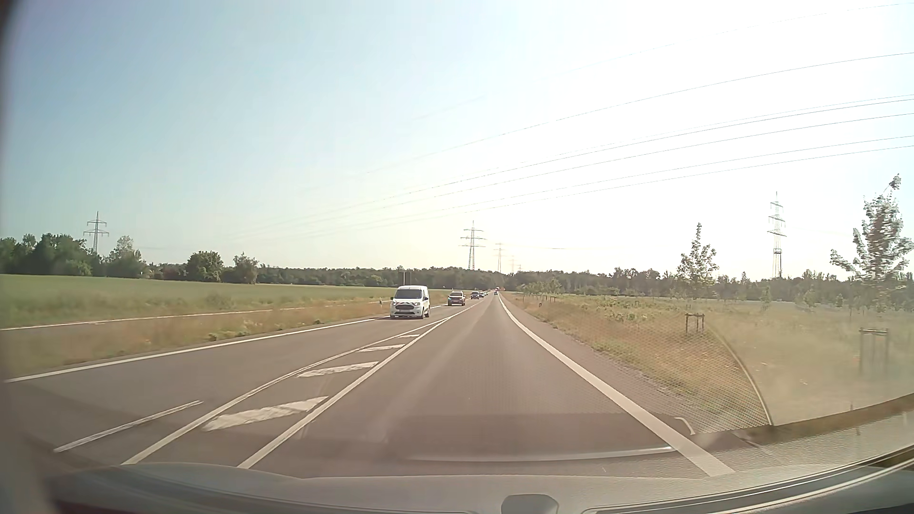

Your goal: Follow the waypoints while adhering to traffic rules and regulations

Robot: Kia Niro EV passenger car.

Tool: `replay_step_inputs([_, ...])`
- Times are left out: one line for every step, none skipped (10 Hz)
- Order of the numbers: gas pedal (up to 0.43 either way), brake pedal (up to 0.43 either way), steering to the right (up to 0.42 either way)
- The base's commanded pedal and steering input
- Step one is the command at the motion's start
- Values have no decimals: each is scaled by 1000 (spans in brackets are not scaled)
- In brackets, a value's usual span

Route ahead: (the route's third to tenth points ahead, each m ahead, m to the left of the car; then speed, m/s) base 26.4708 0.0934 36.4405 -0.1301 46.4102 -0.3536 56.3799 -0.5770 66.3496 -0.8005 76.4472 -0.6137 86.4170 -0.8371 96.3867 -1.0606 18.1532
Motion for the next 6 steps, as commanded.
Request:
replay_step_inputs([79, 18, 1])
replay_step_inputs([79, 18, 1])
replay_step_inputs([79, 18, 2])
replay_step_inputs([79, 18, 2])
replay_step_inputs([79, 18, 2])
replay_step_inputs([79, 18, 3])
